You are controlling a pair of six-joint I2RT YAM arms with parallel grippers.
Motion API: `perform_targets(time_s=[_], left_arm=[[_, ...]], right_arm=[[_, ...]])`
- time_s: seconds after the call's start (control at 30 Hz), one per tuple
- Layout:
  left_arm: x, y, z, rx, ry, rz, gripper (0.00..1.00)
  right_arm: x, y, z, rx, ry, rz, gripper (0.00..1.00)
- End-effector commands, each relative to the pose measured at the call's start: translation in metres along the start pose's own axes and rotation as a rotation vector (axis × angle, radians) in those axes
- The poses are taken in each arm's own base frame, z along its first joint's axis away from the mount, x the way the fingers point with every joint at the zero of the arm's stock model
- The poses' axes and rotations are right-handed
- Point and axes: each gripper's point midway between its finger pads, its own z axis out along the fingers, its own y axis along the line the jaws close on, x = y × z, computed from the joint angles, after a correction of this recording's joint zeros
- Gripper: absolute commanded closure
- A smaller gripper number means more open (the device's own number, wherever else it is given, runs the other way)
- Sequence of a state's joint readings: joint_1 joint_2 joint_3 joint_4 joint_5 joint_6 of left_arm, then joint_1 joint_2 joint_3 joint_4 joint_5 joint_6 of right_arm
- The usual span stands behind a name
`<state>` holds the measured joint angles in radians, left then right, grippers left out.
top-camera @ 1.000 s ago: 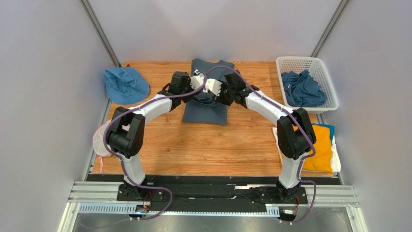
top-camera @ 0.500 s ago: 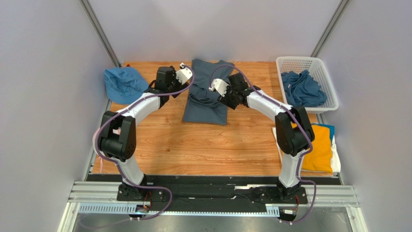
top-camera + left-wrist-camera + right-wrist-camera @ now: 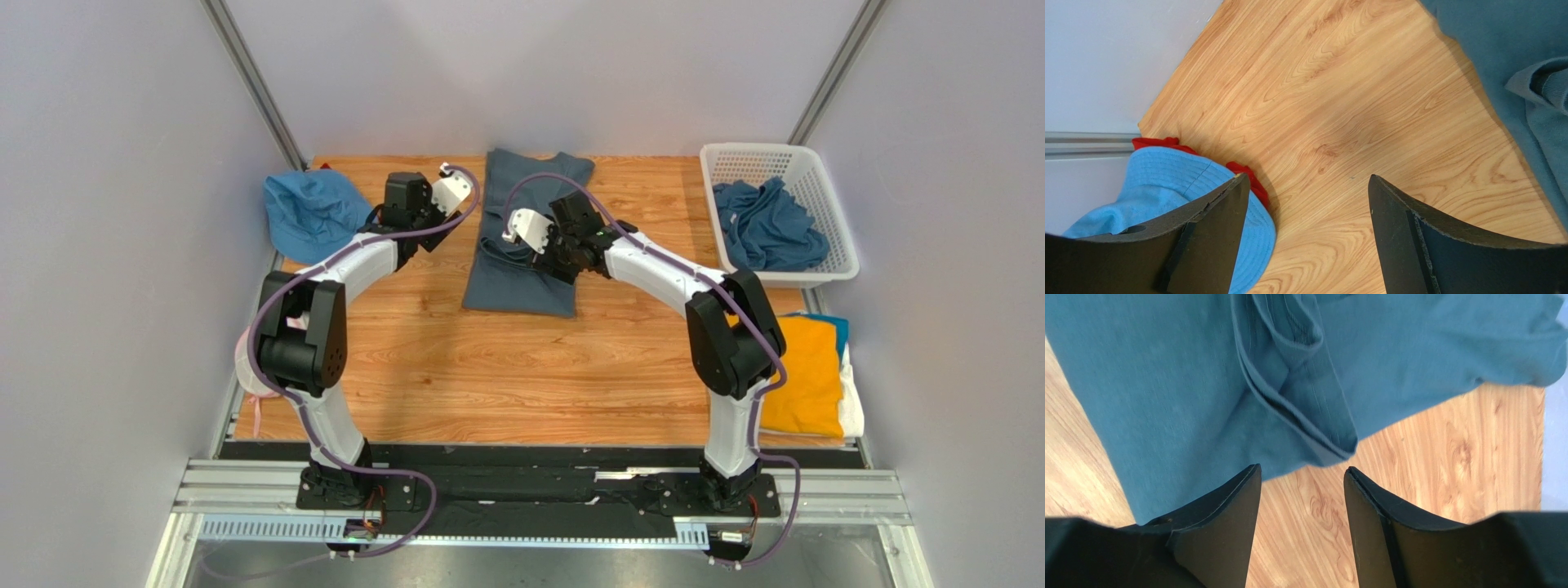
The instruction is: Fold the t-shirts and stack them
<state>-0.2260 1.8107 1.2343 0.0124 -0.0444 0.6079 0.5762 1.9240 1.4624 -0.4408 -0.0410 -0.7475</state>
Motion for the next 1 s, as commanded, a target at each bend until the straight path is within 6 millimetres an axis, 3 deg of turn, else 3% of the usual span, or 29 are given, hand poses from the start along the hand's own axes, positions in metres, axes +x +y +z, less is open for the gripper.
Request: perform_targets(time_s=[0.0, 0.47, 0.63, 0.97], left_arm=[[-0.003, 0.001, 0.001, 0.0, -0.038, -0.016, 0.21], [0.0, -0.002, -0.002, 0.007, -0.037, -0.032, 0.21], [0.003, -0.003, -0.003, 0.008, -0.034, -0.037, 0.21], [0.008, -0.008, -0.006, 0.01, -0.033, -0.054, 0.21]], right_arm=[[-0.02, -0.001, 0.008, 0.006, -0.018, -0.008, 0.43], [-0.022, 0.001, 0.042, -0.012, 0.011, -0.024, 0.43], [-0.026, -0.009, 0.049, 0.014, 0.01, -0.033, 0.43], [-0.011, -0.048, 0.065, 0.114, 0.074, -0.045, 0.44]])
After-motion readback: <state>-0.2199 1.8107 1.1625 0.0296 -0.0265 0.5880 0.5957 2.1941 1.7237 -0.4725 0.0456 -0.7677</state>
